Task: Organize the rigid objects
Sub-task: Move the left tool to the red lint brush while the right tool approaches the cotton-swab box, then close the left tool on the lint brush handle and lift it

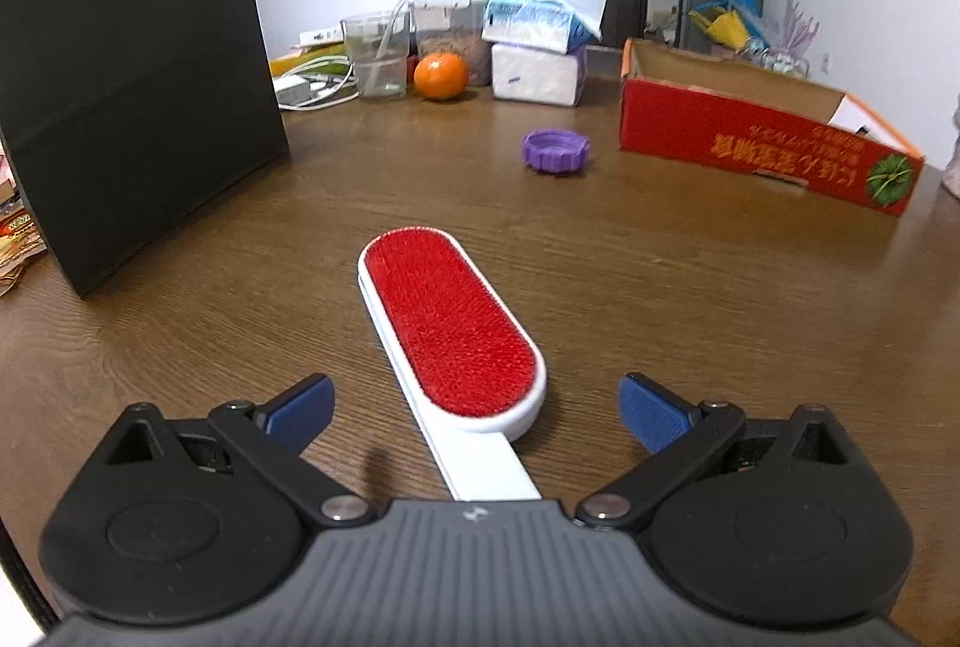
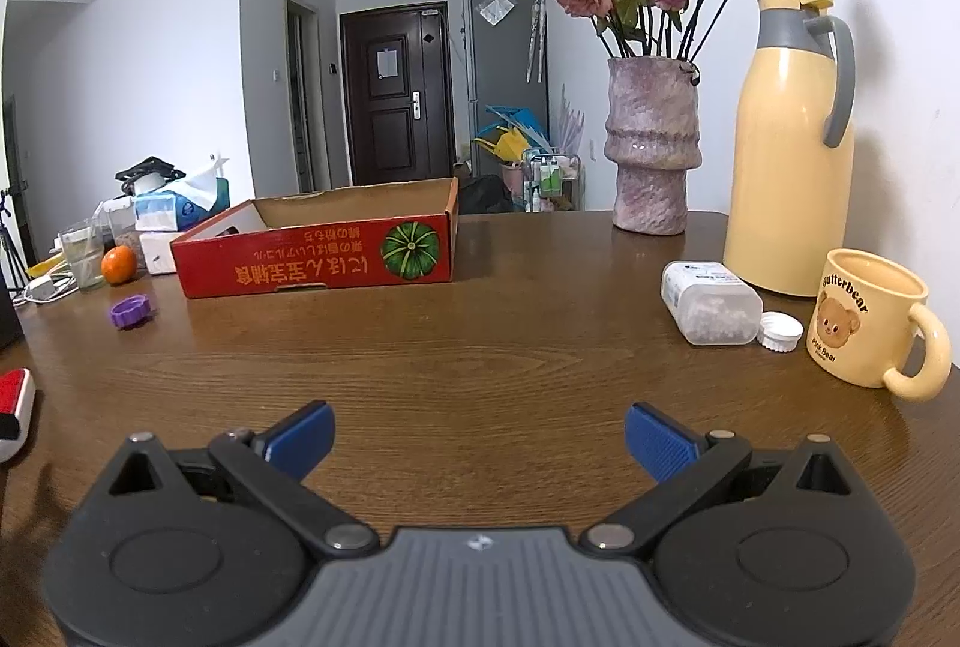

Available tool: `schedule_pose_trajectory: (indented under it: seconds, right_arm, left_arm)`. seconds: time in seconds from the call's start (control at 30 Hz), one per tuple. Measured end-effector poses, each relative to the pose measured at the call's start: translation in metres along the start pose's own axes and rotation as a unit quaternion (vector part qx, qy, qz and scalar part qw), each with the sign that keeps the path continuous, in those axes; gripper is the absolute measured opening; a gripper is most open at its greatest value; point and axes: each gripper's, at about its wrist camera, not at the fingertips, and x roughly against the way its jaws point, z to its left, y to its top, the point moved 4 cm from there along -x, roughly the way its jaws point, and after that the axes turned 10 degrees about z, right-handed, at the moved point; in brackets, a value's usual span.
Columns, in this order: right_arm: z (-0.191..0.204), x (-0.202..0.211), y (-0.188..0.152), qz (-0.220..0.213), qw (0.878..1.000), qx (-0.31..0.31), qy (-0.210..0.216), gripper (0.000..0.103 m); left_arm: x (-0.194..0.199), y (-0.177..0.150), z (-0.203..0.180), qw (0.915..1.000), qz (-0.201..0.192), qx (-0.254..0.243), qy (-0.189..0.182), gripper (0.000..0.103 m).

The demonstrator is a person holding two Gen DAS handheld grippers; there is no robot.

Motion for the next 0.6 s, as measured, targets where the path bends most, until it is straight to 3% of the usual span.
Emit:
schedule_pose_trajectory:
  seconds: [0.13, 0.23, 0.33, 0.6]
  right_arm:
    - [0.0, -0.003, -0.001, 0.003, 1.0, -0.002, -0.001, 0.103]
    - [0.0, -0.004, -0.001, 0.005, 1.0, -0.001, -0.002, 0.103]
    - [0.0, -0.006, -0.001, 0.006, 1.0, -0.002, -0.002, 0.103]
    - [0.002, -0.009, -0.001, 0.009, 1.0, -0.002, -0.002, 0.103]
  left_arm:
    - [-0.018, 0.006, -0.002, 0.9998, 0.016, 0.004, 0.009, 0.096]
    - [-0.027, 0.009, 0.0, 0.9994, 0.031, 0.014, 0.006, 0.076]
    - [-0.027, 0.009, 0.002, 0.9996, 0.023, 0.018, 0.001, 0.062]
    - [-0.023, 0.009, 0.004, 0.9991, 0.016, 0.027, -0.027, 0.059]
